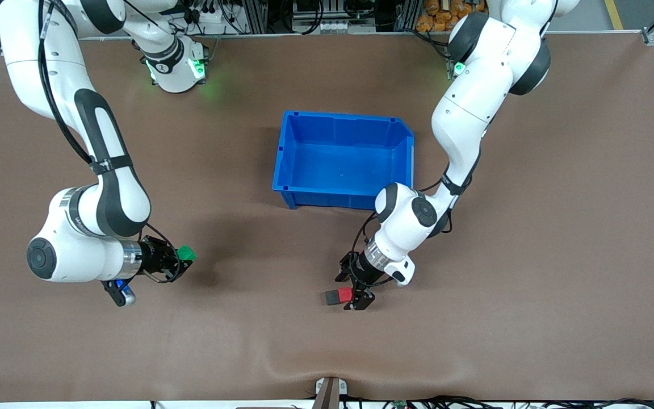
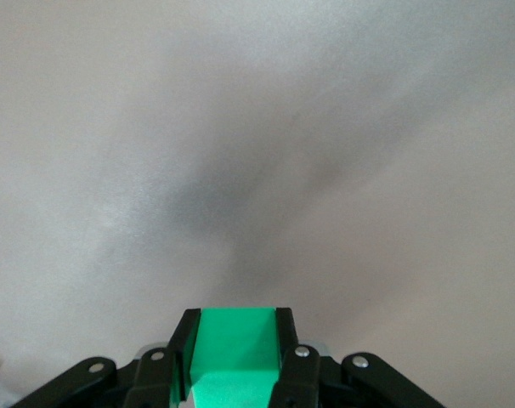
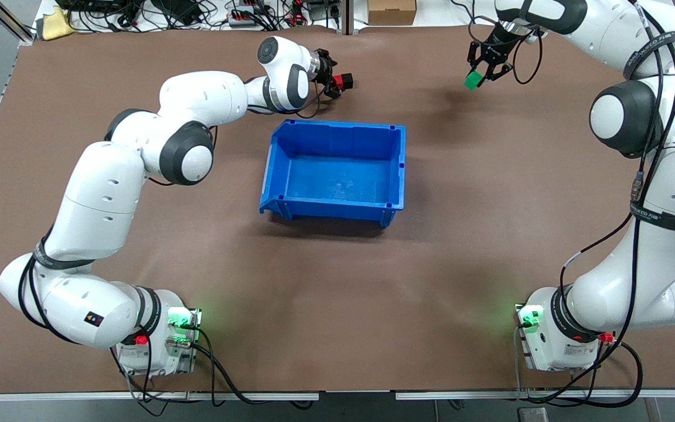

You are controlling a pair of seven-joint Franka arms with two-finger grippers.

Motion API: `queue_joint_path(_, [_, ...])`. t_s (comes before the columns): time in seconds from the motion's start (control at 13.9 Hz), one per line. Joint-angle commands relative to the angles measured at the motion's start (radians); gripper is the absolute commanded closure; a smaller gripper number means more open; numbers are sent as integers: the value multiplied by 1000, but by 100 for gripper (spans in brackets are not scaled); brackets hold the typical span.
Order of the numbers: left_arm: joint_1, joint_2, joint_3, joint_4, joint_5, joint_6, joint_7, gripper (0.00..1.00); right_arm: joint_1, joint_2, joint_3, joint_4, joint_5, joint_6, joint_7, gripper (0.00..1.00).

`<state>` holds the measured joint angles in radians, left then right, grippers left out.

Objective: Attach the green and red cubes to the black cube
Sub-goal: 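Set the red cube beside the black cube and open the left gripper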

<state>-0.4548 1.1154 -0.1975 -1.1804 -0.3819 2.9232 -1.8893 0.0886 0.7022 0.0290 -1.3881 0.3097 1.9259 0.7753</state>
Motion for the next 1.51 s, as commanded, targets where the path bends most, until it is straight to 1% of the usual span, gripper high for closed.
queue_joint_path(0.0, [-12,3,16,30,-3,14,7,0,0,17,5,37,17,-5,16,100])
queue_joint_path(0.14, [-2,-67,18,7,24,4,9,0,0,17,5,40,19,-5,18,100])
queue_joint_path(0.22, [5,-101,18,-7,46,-30,9,0,0,17,5,40,20,-5,19,100])
queue_joint_path(0.36, [39,-175,20,-5,105,-187,9,0,10,17,6,41,22,-4,48,100])
queue_joint_path(0.57, [105,-293,18,-5,225,-417,10,0,39,33,5,41,58,71,111,100])
queue_joint_path(0.72, [154,-340,12,-8,340,-479,32,0,51,46,6,43,69,111,149,100])
queue_joint_path(0.86, [188,-371,12,-11,354,-553,166,0,59,75,6,69,71,137,200,100])
queue_joint_path(1.0, [228,-390,17,-15,356,-639,348,0,72,126,6,138,71,149,287,100])
queue_joint_path(1.15, [267,-420,17,-24,362,-737,519,0,86,166,6,181,71,192,349,100])
queue_joint_path(1.29, [309,-482,17,-68,368,-800,660,0,112,187,6,192,71,263,413,100])
queue_joint_path(1.43, [355,-557,17,-137,368,-849,789,0,134,229,5,243,69,281,531,100])
